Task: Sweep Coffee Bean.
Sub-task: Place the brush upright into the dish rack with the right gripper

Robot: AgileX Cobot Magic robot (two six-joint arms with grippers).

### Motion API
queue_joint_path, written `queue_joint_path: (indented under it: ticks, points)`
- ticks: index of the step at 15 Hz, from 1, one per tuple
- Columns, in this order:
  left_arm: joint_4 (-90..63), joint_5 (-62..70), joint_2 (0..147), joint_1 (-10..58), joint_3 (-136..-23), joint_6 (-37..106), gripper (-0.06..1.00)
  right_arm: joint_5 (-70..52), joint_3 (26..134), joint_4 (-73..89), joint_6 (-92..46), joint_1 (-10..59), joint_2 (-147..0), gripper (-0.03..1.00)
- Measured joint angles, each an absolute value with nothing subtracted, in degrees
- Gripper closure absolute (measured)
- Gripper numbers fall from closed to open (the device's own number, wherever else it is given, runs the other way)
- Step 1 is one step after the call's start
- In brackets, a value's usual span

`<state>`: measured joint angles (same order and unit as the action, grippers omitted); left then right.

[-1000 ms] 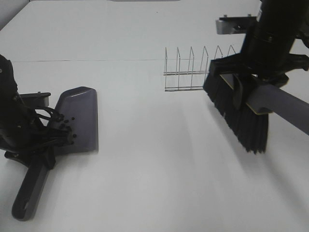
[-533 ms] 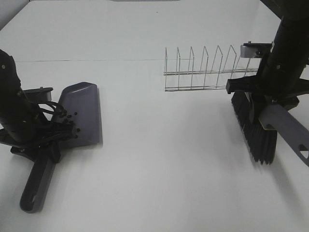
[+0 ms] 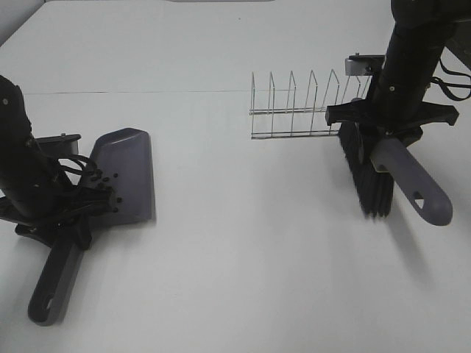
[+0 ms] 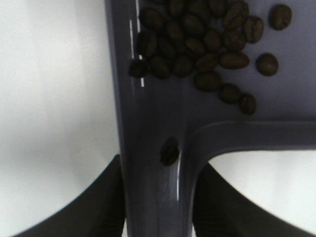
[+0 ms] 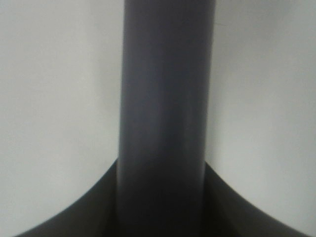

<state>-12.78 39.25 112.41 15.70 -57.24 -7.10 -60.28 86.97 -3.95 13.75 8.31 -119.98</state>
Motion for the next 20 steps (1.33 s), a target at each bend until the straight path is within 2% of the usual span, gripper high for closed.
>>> queue_joint_path:
  ticks: [6,10,20]
  points:
    - [-12.8,39.8,112.4,15.7,-57.2,-7.1,0.6,-64.1,104.0,-5.3,12.8,8.3,-129.8,0.62]
    - [-12.8,39.8,112.4,15.7,-57.2,-7.1,0.6,-64.9,110.0,-8.2,12.8,7.8,-131.4,0.62]
    - [-12.8,40.0,112.4,15.7,-57.2,-7.1,0.6,-64.9,112.1,-3.5,8.0,5.7,-136.0,0.62]
